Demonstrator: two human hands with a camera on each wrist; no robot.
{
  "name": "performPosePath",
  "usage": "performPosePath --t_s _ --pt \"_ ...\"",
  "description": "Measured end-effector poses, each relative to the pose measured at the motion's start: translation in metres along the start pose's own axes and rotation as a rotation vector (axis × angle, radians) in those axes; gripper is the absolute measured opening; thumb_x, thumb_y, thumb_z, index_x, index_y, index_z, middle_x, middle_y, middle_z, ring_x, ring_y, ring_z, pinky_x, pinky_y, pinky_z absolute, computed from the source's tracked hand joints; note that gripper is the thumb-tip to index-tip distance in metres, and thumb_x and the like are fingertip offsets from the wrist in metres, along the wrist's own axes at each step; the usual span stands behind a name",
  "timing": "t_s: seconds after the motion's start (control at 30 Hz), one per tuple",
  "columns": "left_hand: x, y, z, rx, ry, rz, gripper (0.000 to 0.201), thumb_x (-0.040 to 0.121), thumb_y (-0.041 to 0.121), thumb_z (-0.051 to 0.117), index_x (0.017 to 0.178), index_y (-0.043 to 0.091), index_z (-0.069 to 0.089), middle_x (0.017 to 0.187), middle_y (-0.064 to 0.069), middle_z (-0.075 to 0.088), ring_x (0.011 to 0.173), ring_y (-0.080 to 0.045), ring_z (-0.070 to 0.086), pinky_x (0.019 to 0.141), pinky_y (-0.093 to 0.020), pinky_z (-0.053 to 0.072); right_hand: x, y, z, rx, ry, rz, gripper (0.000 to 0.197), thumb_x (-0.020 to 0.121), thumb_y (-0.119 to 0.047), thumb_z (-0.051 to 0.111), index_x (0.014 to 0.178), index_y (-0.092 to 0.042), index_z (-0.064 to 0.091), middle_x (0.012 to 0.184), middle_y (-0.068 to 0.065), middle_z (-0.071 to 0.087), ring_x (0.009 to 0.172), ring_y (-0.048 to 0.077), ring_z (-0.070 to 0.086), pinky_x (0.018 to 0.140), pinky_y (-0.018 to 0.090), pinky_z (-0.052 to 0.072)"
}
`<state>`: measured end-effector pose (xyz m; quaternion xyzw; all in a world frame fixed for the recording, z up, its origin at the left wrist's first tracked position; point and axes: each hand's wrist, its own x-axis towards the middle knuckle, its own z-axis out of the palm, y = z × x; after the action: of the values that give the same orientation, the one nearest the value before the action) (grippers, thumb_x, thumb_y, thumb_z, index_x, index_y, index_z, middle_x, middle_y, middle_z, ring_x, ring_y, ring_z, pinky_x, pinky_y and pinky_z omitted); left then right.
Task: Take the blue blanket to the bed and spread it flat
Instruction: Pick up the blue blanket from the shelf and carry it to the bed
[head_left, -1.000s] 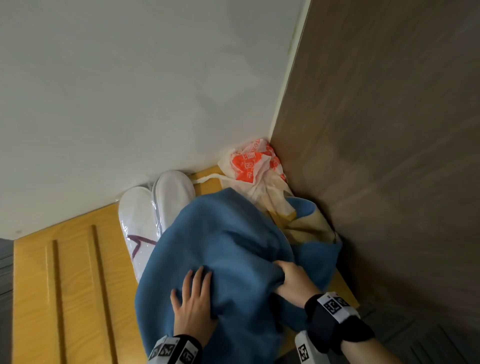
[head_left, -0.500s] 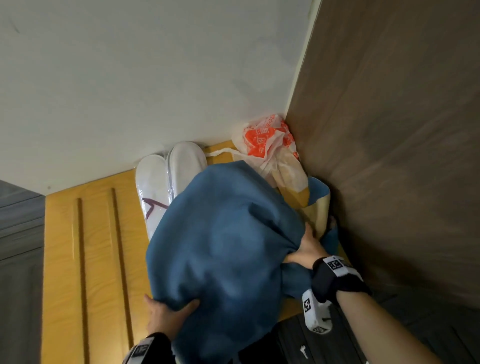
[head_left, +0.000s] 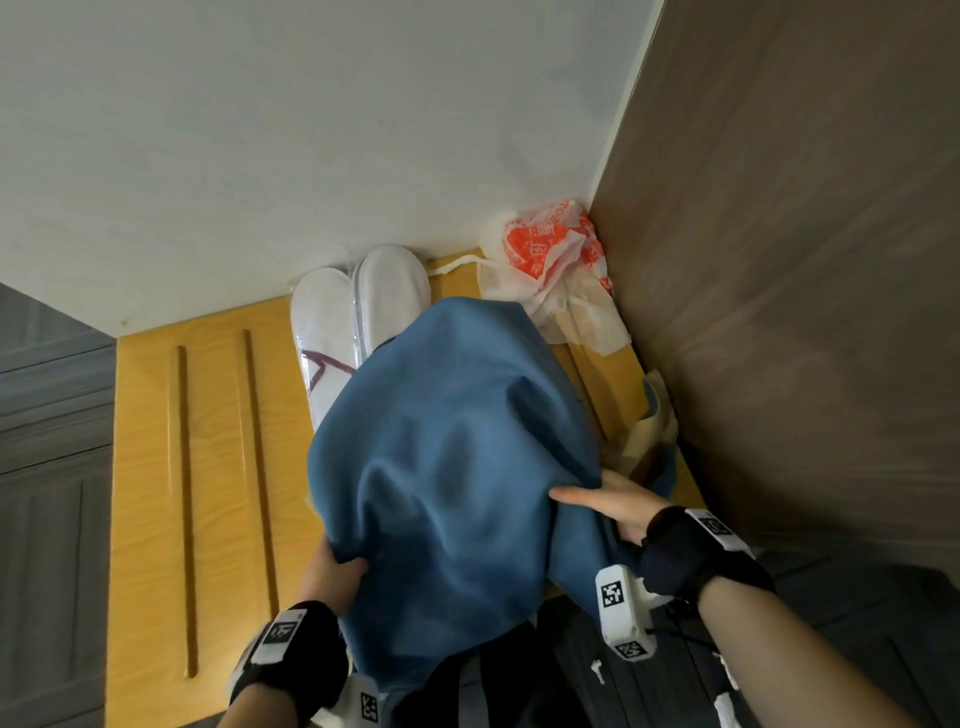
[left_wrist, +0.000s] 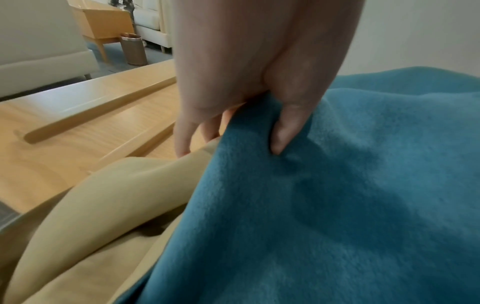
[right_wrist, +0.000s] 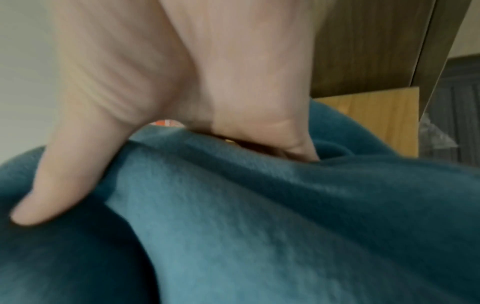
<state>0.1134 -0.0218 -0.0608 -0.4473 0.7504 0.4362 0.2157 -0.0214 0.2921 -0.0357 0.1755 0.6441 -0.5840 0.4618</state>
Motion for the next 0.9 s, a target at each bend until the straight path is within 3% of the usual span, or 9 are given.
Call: performPosePath --t_s 0.13,0.23,0.43,0.57,0.63,0.67,0.77,0.83,0.9 --pt "-0.006 0.013 0.004 -0.101 -0.051 0.038 0.052 0.077 -0.012 0.053 0.127 0.001 0.045 0.126 -0.022 0.056 0.117 -0.037 0.052 0.095 -0.044 0.042 0.009 0.004 0.033 -0.208 0.234 -0.042 0.086 0.059 -0.025 0.086 0.133 -0.012 0.043 0.129 0.008 0.057 0.119 0.027 0.054 0.102 0.043 0.043" --pt "-0.009 0.017 0.007 -0.228 -0.091 0.050 0.053 0.080 -0.011 0.053 0.130 0.002 0.040 0.129 -0.020 0.053 0.120 -0.036 0.050 0.099 -0.044 0.042 0.010 0.024 0.055 -0.340 0.431 -0.005 0.071 0.068 -0.015 0.074 0.131 -0.011 0.040 0.127 0.012 0.056 0.119 0.030 0.053 0.100 0.036 0.042" --pt "-0.004 0.021 -0.009 -0.316 -0.218 0.053 0.052 0.079 0.022 0.072 0.123 0.007 0.050 0.114 -0.007 0.060 0.101 -0.022 0.058 0.085 -0.030 0.045 -0.016 0.046 0.087 -0.314 0.386 0.020 0.042 0.069 -0.005 0.072 0.109 -0.005 0.058 0.106 0.010 0.063 0.108 0.027 0.059 0.082 0.028 0.045" --pt "0.009 0.015 -0.025 -0.123 -0.250 0.110 0.054 0.083 0.004 0.063 0.131 0.001 0.041 0.132 -0.019 0.053 0.121 -0.034 0.051 0.095 -0.035 0.041 -0.037 0.026 0.089 -0.078 0.214 0.011 0.065 0.056 -0.026 0.087 0.114 -0.020 0.058 0.115 0.001 0.066 0.103 0.019 0.062 0.088 0.035 0.051" --pt "0.017 0.012 -0.032 -0.076 -0.261 0.145 0.059 0.082 0.002 0.063 0.134 0.002 0.036 0.135 -0.019 0.050 0.124 -0.035 0.048 0.097 -0.036 0.040 -0.034 0.018 0.099 0.173 0.279 -0.040 0.075 0.053 -0.034 0.084 0.121 -0.018 0.057 0.118 0.003 0.066 0.103 0.018 0.064 0.085 0.037 0.054" --pt "0.020 0.011 -0.035 -0.093 -0.275 0.161 0.061 0.081 0.004 0.065 0.134 0.004 0.036 0.135 -0.017 0.050 0.123 -0.034 0.048 0.097 -0.036 0.040 -0.030 0.016 0.108 0.197 0.337 -0.049 0.081 0.056 -0.034 0.084 0.128 -0.016 0.052 0.125 0.005 0.063 0.110 0.021 0.061 0.092 0.040 0.051" --pt "0.026 0.008 -0.037 -0.235 -0.382 0.165 0.073 0.074 0.019 0.076 0.134 0.011 0.035 0.133 -0.007 0.052 0.119 -0.025 0.051 0.100 -0.036 0.042 -0.018 0.026 0.145 -0.034 0.579 -0.005 0.104 0.059 -0.030 0.087 0.141 -0.006 0.028 0.139 0.008 0.048 0.127 0.025 0.047 0.107 0.036 0.038" --pt "0.025 0.008 -0.032 -0.334 -0.445 0.104 0.087 0.064 0.030 0.083 0.135 0.013 0.037 0.133 -0.005 0.054 0.119 -0.025 0.054 0.104 -0.045 0.043 -0.017 0.041 0.162 -0.112 0.760 0.006 0.104 0.058 -0.023 0.086 0.138 -0.003 0.024 0.131 0.012 0.053 0.120 0.027 0.052 0.092 0.028 0.042" --pt "0.021 0.007 -0.024 -0.346 -0.482 0.094 0.088 0.057 0.034 0.086 0.131 0.013 0.045 0.129 -0.006 0.059 0.117 -0.026 0.057 0.103 -0.048 0.045 -0.019 0.052 0.172 -0.080 0.829 0.002 0.075 0.064 -0.015 0.079 0.127 -0.006 0.040 0.119 0.015 0.061 0.108 0.029 0.059 0.079 0.027 0.042"
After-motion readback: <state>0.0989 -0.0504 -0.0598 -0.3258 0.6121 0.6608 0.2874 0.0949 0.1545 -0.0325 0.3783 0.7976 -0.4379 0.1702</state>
